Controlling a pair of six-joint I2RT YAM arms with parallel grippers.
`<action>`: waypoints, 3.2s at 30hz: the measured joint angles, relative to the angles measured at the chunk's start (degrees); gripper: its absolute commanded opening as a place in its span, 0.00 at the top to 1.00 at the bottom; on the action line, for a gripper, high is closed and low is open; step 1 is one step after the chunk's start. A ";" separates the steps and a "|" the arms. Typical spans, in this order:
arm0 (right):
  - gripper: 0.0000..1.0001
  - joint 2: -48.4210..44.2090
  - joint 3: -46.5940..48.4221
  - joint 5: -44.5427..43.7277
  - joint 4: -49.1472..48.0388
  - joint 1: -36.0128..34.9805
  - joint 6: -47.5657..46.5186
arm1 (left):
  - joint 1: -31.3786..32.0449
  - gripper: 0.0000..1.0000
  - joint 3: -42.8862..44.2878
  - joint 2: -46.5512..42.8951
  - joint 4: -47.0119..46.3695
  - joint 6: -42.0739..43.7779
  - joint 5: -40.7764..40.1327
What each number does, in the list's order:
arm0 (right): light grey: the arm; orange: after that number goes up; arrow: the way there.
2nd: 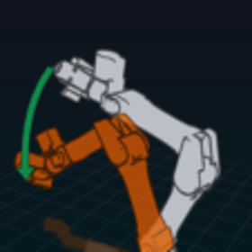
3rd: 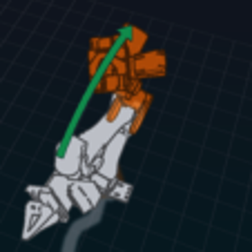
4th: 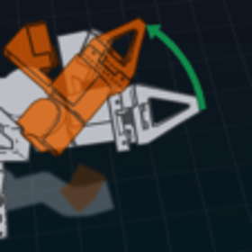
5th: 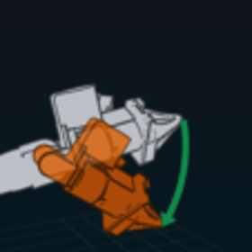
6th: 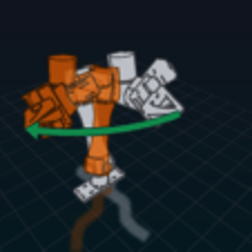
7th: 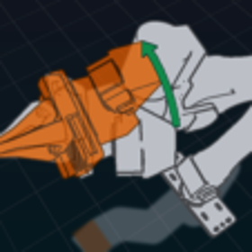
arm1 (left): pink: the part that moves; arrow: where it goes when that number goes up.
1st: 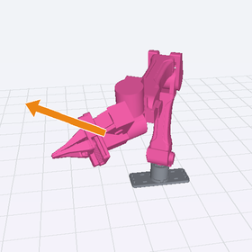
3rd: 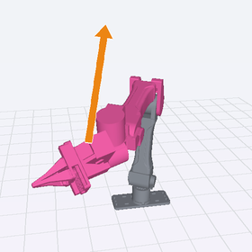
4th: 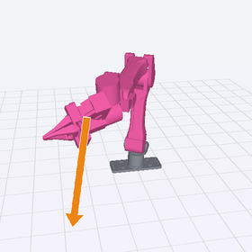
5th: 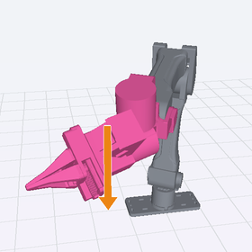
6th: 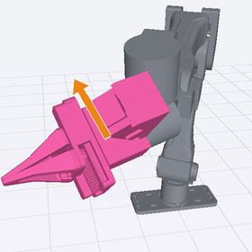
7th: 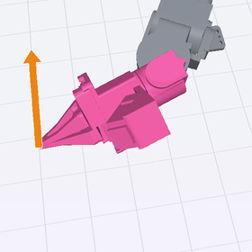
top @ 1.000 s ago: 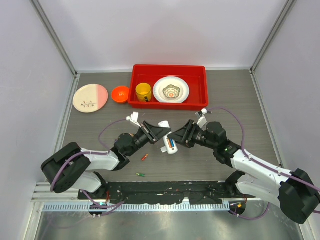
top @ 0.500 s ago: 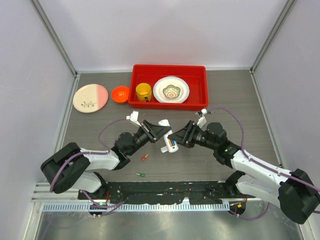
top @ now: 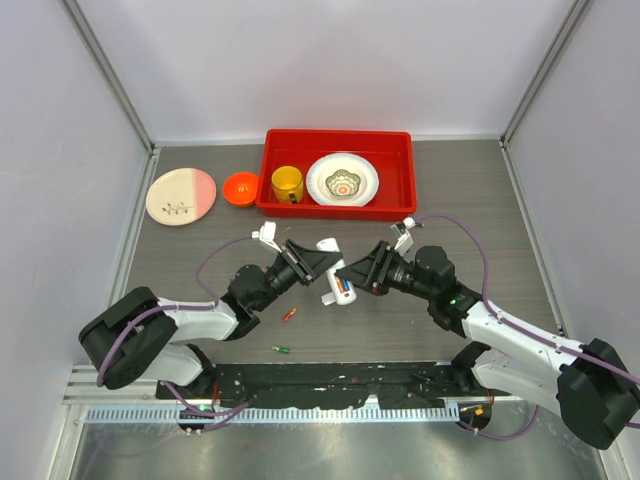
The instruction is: Load the batteries into the remote control
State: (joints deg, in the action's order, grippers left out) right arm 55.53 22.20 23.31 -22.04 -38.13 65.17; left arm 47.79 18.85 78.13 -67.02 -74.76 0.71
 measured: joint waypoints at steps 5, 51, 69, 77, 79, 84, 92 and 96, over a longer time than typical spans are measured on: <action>0.35 -0.70 0.24 -0.61 2.21 0.02 0.11 | 0.00 1.00 0.00 -0.04 -0.79 -0.04 0.22; 0.82 -2.27 4.02 7.72 4.37 3.37 -5.79 | -0.35 1.00 -0.02 -0.09 -4.55 -3.61 3.65; 0.41 -3.52 6.86 6.05 13.70 3.39 -9.73 | -0.35 1.00 -0.02 0.76 -4.96 -4.28 4.04; 0.42 -3.10 7.02 6.82 14.43 3.39 -10.03 | -0.33 1.00 -0.02 1.33 -5.57 -4.31 4.52; 0.44 -2.82 7.10 7.30 14.45 3.39 -10.23 | -0.33 1.00 -0.02 1.64 -5.62 -4.31 4.52; 0.57 -1.62 7.37 9.01 14.38 3.37 -10.97 | -0.33 1.00 0.00 2.16 -5.53 -4.28 4.55; 0.41 -0.48 7.91 10.27 14.47 3.39 -11.82 | -0.33 1.00 0.00 2.78 -4.96 -4.17 4.94; 0.29 -0.98 8.15 9.31 16.48 3.39 -12.37 | -0.35 1.00 0.00 2.78 -5.66 -4.09 4.87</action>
State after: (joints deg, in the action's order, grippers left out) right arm 54.54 30.35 32.62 -5.56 -34.74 52.80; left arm 47.44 18.85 80.90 -72.69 -78.85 5.58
